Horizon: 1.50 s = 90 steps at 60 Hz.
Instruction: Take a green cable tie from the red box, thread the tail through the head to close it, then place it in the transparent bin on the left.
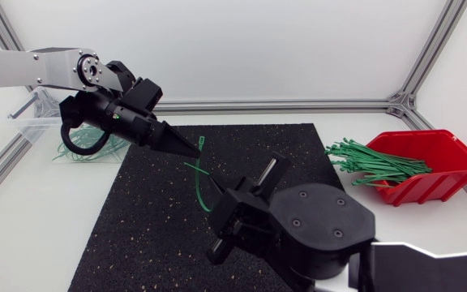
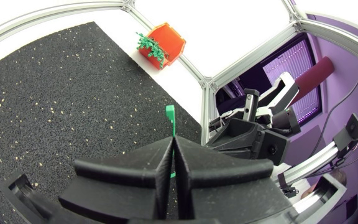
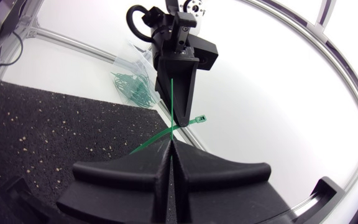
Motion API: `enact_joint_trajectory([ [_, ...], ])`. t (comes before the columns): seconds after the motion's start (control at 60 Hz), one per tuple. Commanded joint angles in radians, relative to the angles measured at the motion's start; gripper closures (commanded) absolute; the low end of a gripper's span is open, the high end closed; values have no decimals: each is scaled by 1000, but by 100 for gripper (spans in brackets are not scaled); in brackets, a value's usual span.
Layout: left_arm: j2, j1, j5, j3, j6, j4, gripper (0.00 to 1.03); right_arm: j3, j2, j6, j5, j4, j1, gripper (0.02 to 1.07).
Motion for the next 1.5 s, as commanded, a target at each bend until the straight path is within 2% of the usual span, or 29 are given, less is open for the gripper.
enact_joint_trajectory([
  [0.0,-29,-7,23,-32,8,0,100,40,-41,107,14,-56,11,102],
  [0.067,-32,-7,26,-37,8,6,100,48,-61,146,13,-108,13,102],
  [0.233,-40,-11,46,-66,8,49,100,111,-119,319,-61,-343,10,102],
  [0.5,-42,-22,74,-95,8,137,100,236,-138,600,-325,-668,-102,102],
  [0.633,-36,-24,79,-97,7,152,100,275,-119,680,-435,-745,-148,102],
  [0.817,-26,-24,80,-98,7,161,100,330,-139,718,-487,-838,-136,102],
  [0.917,-20,-27,82,-100,7,164,100,364,-141,729,-558,-894,-155,102],
  [0.983,-23,-30,83,-108,7,167,100,393,-144,732,-570,-934,-165,102],
  [1.067,-28,-30,83,-112,8,174,100,433,-146,743,-647,-986,-191,102],
  [1.133,-28,-28,85,-114,7,177,100,454,-152,739,-662,-1013,-197,102],
  [1.25,-28,-30,86,-121,8,184,100,525,-103,764,-832,-1174,-245,102],
  [1.35,-26,-28,88,-126,8,197,100,551,-70,781,-924,-1222,-313,102],
  [1.483,-28,-27,102,-140,8,220,100,582,-63,785,-995,-1250,-371,102],
])
